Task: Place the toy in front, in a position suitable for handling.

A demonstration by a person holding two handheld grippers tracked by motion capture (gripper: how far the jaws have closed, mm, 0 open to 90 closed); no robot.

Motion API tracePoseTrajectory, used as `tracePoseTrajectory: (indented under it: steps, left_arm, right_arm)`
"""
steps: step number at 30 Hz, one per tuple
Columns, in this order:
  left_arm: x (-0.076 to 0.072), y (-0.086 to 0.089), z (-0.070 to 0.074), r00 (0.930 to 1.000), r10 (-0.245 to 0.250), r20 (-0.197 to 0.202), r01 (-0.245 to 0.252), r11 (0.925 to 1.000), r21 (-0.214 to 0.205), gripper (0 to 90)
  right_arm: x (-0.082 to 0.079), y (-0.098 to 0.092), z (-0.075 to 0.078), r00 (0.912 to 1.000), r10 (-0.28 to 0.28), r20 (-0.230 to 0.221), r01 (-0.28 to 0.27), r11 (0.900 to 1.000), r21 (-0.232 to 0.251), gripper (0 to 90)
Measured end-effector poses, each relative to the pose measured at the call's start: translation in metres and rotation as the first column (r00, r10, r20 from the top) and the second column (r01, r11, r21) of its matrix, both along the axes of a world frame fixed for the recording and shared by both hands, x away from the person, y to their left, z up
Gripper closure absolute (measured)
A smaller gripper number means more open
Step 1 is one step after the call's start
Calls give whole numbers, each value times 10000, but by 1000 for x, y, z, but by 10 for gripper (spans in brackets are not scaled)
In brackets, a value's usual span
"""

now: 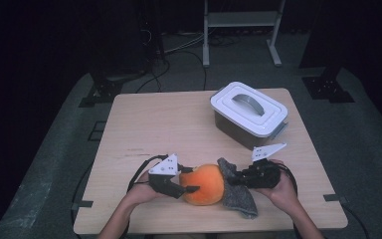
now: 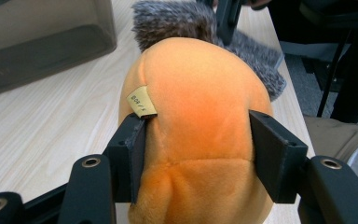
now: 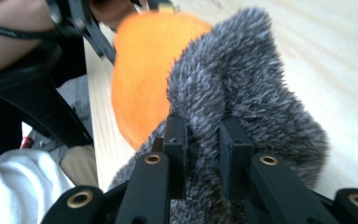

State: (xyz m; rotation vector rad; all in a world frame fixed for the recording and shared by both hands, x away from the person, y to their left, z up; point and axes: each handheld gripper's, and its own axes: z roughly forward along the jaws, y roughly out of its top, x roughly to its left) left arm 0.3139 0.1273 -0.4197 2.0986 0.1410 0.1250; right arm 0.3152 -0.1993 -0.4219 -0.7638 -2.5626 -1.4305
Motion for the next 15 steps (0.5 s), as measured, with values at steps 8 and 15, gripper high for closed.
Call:
tracePoseTrajectory:
  steps: [8,15]
  left_arm:
    - [-2,-8,3,9999,-27,126,26,10000,92,409]
    - [-6,-17,6,9996,-117,274,111,9997,239,373]
  right_arm:
    - [-1,-4,10,9995,-143,284,131,9990,429,749]
    - [-4,7,12,9988,122,469,-144,9987,480,749]
